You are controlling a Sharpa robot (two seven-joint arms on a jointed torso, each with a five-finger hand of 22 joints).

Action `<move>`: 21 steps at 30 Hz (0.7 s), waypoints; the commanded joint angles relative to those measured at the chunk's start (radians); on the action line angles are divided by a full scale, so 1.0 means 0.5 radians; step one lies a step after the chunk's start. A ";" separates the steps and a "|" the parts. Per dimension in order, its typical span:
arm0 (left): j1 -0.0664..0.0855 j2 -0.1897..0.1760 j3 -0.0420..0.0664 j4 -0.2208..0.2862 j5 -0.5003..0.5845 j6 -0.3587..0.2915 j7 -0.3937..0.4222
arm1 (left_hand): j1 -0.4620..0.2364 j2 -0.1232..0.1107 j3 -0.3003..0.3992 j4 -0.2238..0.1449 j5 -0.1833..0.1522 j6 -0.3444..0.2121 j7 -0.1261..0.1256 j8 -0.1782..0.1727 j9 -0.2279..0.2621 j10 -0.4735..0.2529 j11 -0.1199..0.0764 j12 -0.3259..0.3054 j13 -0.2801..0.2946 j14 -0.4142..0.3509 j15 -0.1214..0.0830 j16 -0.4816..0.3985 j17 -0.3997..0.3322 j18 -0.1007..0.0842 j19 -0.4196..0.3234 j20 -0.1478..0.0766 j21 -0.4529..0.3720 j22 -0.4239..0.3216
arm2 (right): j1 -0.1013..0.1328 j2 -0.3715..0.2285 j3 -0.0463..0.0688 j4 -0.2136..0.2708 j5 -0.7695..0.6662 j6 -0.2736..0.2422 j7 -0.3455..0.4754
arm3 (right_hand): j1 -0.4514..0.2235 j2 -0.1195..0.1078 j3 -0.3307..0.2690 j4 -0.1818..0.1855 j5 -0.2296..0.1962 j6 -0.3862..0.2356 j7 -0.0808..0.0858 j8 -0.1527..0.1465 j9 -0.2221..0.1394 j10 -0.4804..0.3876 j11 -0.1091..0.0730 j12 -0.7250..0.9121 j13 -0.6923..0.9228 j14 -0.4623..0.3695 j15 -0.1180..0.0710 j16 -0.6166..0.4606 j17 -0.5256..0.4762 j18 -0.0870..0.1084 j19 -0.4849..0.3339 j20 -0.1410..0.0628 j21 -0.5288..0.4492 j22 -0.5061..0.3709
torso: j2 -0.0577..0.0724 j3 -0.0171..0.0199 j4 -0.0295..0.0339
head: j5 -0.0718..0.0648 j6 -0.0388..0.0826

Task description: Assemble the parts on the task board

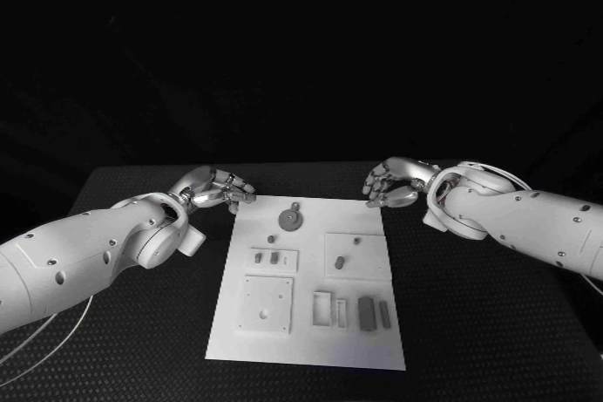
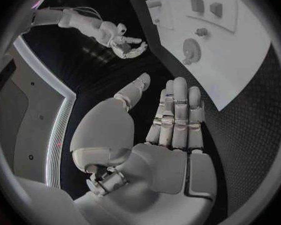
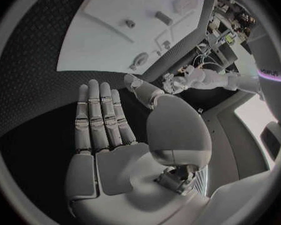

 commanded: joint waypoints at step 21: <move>-0.019 0.032 -0.006 0.021 0.485 -0.017 0.191 | -0.009 0.025 -0.093 -0.019 0.018 -0.042 0.012 0.028 -0.010 -0.066 0.044 -0.014 -0.037 -0.089 0.104 -0.389 -0.088 -0.029 -0.107 0.027 -0.159 -0.078 | -0.224 0.087 -0.059 0.140 -0.831 -0.152 -0.335 | 0.033 -0.168 0.205 0.128 -0.029 0.053 -0.002 0.018 0.041 0.088 -0.027 -0.063 0.086 0.223 -0.121 0.134 0.264 0.012 0.281 -0.117 0.163 0.079 | -0.099 -0.0278 -0.004 | -0.006 -0.055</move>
